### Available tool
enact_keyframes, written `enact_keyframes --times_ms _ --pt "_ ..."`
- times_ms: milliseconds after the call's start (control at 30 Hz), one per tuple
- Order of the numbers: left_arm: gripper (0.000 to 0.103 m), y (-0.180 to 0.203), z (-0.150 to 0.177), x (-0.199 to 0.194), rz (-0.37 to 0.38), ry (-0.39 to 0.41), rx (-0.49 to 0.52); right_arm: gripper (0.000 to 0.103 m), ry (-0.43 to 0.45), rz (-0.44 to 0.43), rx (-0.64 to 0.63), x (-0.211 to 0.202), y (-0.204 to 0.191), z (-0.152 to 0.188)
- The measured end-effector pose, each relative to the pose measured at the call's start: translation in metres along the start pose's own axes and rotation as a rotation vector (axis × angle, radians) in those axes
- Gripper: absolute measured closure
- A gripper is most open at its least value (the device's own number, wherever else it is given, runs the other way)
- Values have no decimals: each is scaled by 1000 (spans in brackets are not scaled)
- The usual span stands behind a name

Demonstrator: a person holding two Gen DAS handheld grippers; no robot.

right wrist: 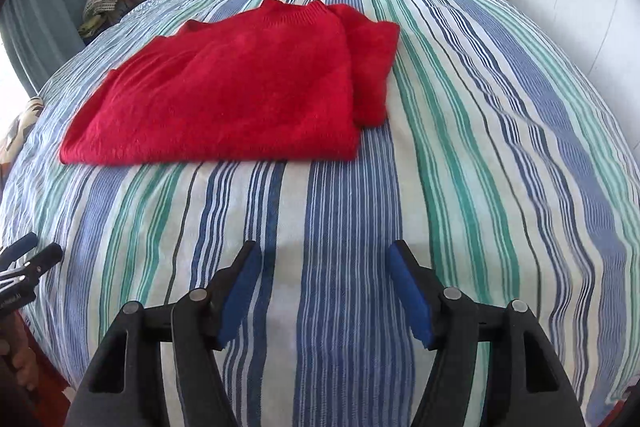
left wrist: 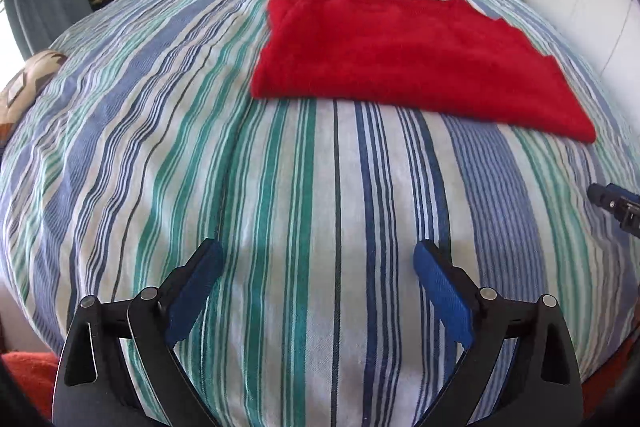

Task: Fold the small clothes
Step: 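Open both grippers and move them back from the folded sweater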

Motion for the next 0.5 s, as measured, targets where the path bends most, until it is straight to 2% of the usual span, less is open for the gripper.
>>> enact_keyframes --times_ms 100,200,300,500 --pt "4 6 7 2 -34 25 54 26 12 68 -24 8 -5 10" --pt "3 6 8 6 -23 18 57 22 16 117 -60 12 -9 14" --pt "1 6 10 11 -7 21 63 20 25 120 -58 14 -7 17" --pt "1 8 13 14 -28 49 81 16 46 143 -68 17 -9 15"
Point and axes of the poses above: each gripper's, at about its wrist camera, not at the fingertips, and x roughly the way its jaws point, y to its right, z to its underside, the point moved 9 cm from there along x, roughly the way its jaws point, and after that the axes turned 14 degrees about -y, right-handed, at the moved point
